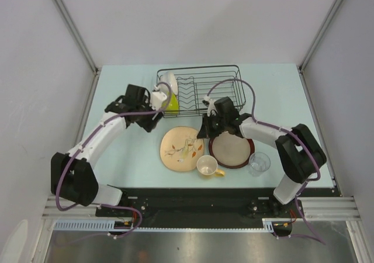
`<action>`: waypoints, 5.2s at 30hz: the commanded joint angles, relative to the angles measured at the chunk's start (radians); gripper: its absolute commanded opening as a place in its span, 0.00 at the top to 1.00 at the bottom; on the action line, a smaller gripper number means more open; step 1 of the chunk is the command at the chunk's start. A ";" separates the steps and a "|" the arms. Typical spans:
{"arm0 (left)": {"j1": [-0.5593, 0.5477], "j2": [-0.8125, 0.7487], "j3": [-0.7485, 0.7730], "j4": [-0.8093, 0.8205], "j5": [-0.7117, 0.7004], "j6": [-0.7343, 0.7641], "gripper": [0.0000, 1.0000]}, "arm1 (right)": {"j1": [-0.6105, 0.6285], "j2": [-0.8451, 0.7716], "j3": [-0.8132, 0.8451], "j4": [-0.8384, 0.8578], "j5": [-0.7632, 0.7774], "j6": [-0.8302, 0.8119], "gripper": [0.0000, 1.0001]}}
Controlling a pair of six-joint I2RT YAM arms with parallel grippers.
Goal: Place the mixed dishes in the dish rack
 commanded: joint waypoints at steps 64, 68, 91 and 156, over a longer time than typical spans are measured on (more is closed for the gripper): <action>0.304 0.069 0.059 0.032 0.070 -0.048 0.29 | 0.011 0.172 0.747 0.411 0.619 -1.266 1.00; 0.318 0.085 0.052 0.040 0.071 -0.045 0.30 | -0.004 0.189 0.721 0.475 0.602 -1.326 1.00; 0.324 0.105 0.052 0.054 0.079 -0.074 0.30 | -0.020 0.142 0.535 0.474 0.512 -1.242 1.00; 0.324 0.124 0.061 0.048 0.107 -0.090 0.30 | 0.079 0.192 0.515 0.465 0.375 -1.325 1.00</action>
